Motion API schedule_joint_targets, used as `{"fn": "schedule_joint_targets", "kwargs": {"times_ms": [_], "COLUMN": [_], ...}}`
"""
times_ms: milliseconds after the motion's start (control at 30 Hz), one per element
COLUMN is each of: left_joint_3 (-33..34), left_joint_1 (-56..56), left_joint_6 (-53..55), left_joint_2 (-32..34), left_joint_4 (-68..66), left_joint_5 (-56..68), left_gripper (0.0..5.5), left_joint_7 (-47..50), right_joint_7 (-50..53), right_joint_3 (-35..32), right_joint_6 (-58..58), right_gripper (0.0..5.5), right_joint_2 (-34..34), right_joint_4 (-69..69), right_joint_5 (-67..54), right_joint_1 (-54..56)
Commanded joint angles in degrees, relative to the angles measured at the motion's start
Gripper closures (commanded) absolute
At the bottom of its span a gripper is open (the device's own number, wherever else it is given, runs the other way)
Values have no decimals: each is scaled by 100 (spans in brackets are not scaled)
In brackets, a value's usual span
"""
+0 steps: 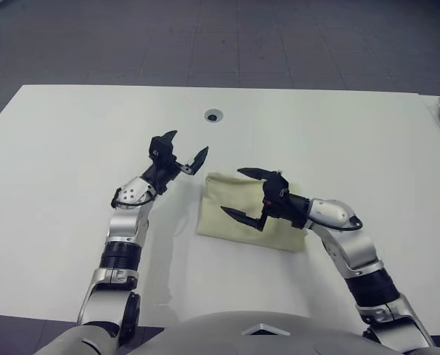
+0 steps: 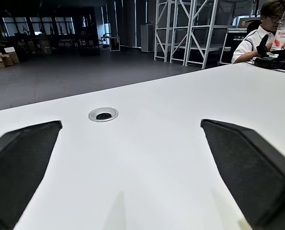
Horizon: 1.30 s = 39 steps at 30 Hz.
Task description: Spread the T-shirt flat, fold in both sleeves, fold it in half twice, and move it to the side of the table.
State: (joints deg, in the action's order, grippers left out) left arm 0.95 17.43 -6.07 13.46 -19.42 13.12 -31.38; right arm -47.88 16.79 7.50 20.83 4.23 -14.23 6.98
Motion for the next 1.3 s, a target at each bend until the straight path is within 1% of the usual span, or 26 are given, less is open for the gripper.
{"fn": "schedule_joint_targets", "kwargs": {"times_ms": [33, 333, 600, 833, 1100, 1300], "left_joint_3": [129, 255, 224, 89, 193, 290], "left_joint_1": [198, 367, 408, 294, 191, 51], "left_joint_6": [-94, -210, -312, -361, -485, -518], "left_joint_2": [4, 4, -2, -104, -45, 5], "left_joint_4": [-207, -478, -616, -615, -643, -556], "left_joint_5": [-31, -45, -110, -124, -143, -91], "left_gripper": [10, 10, 10, 10, 10, 10], "left_joint_7": [75, 160, 185, 21, 103, 93], "right_joint_7": [-14, -83, 70, -30, -454, -651], "right_joint_3": [155, 384, 235, 440, 153, 255], "right_joint_6": [-112, -163, -277, -572, -390, -461], "right_gripper": [14, 14, 14, 14, 14, 14], "right_joint_2": [-294, -644, -766, -587, -310, -231], "right_joint_4": [-690, -1453, -1933, -2116, -1681, -1601], "right_joint_5": [187, 448, 629, 1041, 728, 754], "right_joint_1": [381, 724, 992, 900, 875, 700]}}
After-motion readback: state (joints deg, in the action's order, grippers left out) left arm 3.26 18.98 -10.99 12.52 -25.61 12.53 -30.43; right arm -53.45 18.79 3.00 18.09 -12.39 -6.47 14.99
